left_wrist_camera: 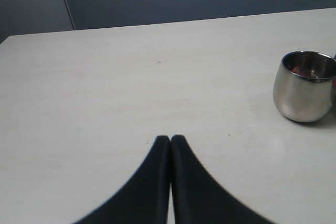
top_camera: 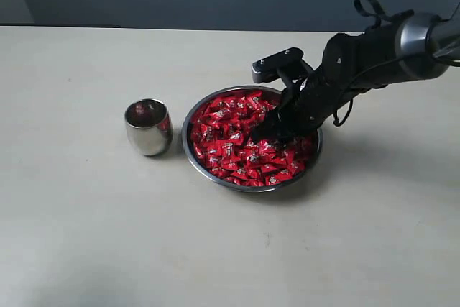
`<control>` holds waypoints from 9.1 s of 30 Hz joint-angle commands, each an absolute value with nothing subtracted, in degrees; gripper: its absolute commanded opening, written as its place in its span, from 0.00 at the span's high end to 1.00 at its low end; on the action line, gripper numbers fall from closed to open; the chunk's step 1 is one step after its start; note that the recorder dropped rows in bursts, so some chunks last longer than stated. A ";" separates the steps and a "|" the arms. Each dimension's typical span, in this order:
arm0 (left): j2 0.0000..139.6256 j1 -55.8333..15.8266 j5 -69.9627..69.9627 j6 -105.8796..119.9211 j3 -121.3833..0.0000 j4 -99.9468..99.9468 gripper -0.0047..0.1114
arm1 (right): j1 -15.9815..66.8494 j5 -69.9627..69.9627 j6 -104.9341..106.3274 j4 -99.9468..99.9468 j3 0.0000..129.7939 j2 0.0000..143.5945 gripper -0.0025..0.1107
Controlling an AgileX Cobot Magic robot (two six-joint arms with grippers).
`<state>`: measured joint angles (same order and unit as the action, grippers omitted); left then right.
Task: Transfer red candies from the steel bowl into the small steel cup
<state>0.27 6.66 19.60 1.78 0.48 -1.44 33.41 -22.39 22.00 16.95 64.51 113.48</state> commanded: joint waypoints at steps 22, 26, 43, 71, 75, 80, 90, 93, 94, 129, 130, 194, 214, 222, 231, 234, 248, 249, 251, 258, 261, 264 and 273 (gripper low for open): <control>0.00 6.20 19.30 1.68 0.00 -1.55 0.96 | 35.40 -23.58 28.57 21.09 64.33 114.55 0.98; 0.00 6.20 19.30 1.68 0.00 -1.55 0.96 | 35.40 -24.54 28.48 21.09 64.33 114.20 0.98; 0.00 6.20 19.30 1.68 0.00 -1.55 0.96 | 35.40 -27.15 28.48 19.72 64.33 102.75 0.99; 0.00 6.20 19.30 1.68 0.00 -1.55 0.96 | 49.26 -27.08 31.68 30.30 93.25 122.03 0.99; 0.00 6.20 19.30 1.68 0.00 -1.55 0.96 | 49.96 -27.96 33.07 29.70 96.54 125.13 0.99; 0.00 6.20 19.30 1.68 0.00 -1.55 0.96 | 49.96 -29.85 32.96 26.55 97.01 125.38 0.74; 0.00 6.20 19.30 1.68 0.00 -1.55 0.96 | 45.40 -41.33 20.78 11.50 93.02 111.13 0.73; 0.00 6.20 19.30 1.68 0.00 -1.55 0.96 | 41.41 -40.26 20.78 11.98 86.76 106.98 0.73; 0.00 6.20 19.30 1.68 0.00 -1.55 0.96 | 40.12 -39.07 20.78 12.56 84.15 105.66 0.73; 0.00 6.20 19.30 1.68 0.00 -1.55 0.96 | 37.73 -31.79 37.88 37.17 69.40 114.72 0.54; 0.00 6.20 19.30 1.68 0.00 -1.55 0.96 | 37.73 -31.53 37.88 37.29 69.40 114.72 0.54; 0.00 6.20 19.30 1.68 0.00 -1.55 0.96 | 43.26 -40.61 24.89 19.72 85.15 119.01 0.57; 0.00 6.20 19.30 1.68 0.00 -1.55 0.96 | 43.26 -37.65 24.80 21.12 85.15 122.04 0.98; 0.00 6.20 19.30 1.68 0.00 -1.55 0.96 | 43.42 -39.82 24.80 21.00 85.15 115.21 0.98; 0.00 6.20 19.30 1.68 0.00 -1.55 0.96 | 46.41 -32.68 36.64 34.54 86.48 112.37 0.98; 0.00 6.20 19.30 1.68 0.00 -1.55 0.96 | 47.52 -31.68 41.96 39.98 88.74 114.87 0.98; 0.00 6.20 19.30 1.68 0.00 -1.55 0.96 | 48.04 -34.23 43.70 41.84 96.40 123.55 0.66; 0.00 6.20 19.30 1.68 0.00 -1.55 0.96 | 48.04 -34.78 43.06 40.85 96.40 122.99 0.66; 0.00 6.20 19.30 1.68 0.00 -1.55 0.96 | 48.04 -36.29 39.52 36.61 96.40 120.86 0.67; 0.00 6.20 19.30 1.68 0.00 -1.55 0.96 | 47.40 -45.32 16.69 6.84 94.98 111.99 0.67; 0.00 6.20 19.30 1.68 0.00 -1.55 0.96 | 43.77 -45.29 14.78 5.19 89.52 109.25 0.67; 0.00 6.20 19.30 1.68 0.00 -1.55 0.96 | 39.41 -41.07 15.48 8.54 79.76 107.23 0.67; 0.00 6.20 19.30 1.68 0.00 -1.55 0.96 | 39.40 -30.19 19.47 12.15 73.32 112.51 0.58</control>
<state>0.27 6.66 19.60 1.78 0.48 -1.44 39.59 -32.52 18.48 12.54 73.39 111.46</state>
